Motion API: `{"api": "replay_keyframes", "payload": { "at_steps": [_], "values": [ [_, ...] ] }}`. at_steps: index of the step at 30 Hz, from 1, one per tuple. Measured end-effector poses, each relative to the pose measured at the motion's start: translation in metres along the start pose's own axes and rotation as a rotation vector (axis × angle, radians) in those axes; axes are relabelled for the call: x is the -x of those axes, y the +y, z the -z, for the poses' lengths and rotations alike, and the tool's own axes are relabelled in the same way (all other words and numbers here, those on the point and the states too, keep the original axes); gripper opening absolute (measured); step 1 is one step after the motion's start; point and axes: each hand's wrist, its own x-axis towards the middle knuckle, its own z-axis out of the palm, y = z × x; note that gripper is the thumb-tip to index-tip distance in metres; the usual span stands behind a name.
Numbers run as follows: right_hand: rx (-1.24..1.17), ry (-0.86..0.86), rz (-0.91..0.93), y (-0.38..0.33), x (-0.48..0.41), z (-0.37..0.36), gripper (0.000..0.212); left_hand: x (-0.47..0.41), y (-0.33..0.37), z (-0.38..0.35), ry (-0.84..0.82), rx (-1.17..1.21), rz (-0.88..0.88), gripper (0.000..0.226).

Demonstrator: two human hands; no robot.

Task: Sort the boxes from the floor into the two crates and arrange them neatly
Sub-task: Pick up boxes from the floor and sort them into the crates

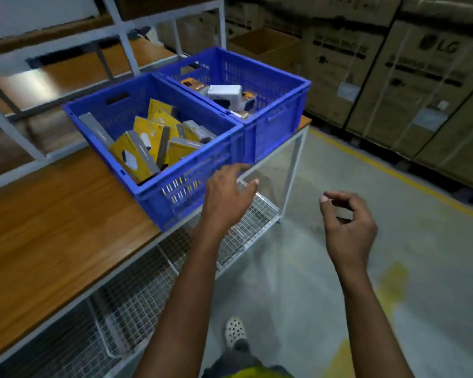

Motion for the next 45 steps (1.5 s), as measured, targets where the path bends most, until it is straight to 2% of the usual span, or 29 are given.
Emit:
{"api": "replay_keyframes", "payload": {
  "at_steps": [8, 14, 18, 21, 27, 32, 36, 39, 45],
  "values": [
    [0.167, 0.125, -0.137, 0.039, 0.062, 0.152, 0.006, 0.121, 0.088, -0.095, -0.265, 0.063, -0.202, 0.039],
    [0.369, 0.306, -0.320, 0.071, 0.139, 0.291, 0.009, 0.222, 0.183, -0.185, -0.674, 0.143, -0.480, 0.042],
    [0.421, 0.478, -0.552, 0.095, 0.218, 0.365, 0.008, 0.287, 0.240, -0.238, -0.968, 0.189, -0.649, 0.040],
    [0.397, 0.656, -0.732, 0.108, 0.274, 0.414, 0.011, 0.338, 0.277, -0.283, -1.224, 0.182, -0.732, 0.036],
    [0.387, 1.231, -0.924, 0.104, 0.373, 0.502, 0.005, 0.436, 0.329, -0.358, -1.686, 0.099, -0.922, 0.027],
    [0.339, 1.699, -1.061, 0.083, 0.449, 0.522, 0.009, 0.510, 0.376, -0.394, -1.996, 0.040, -1.151, 0.023],
    [0.324, 2.015, -1.115, 0.073, 0.476, 0.498, 0.005, 0.560, 0.392, -0.417, -2.215, -0.042, -1.170, 0.016],
    [0.267, 2.151, -1.160, 0.073, 0.481, 0.468, 0.009, 0.596, 0.390, -0.431, -2.341, -0.187, -1.140, 0.013],
    [0.185, 2.343, -1.242, 0.076, 0.507, 0.432, 0.009, 0.665, 0.373, -0.439, -2.457, -0.429, -1.159, 0.009]
  ]
}}
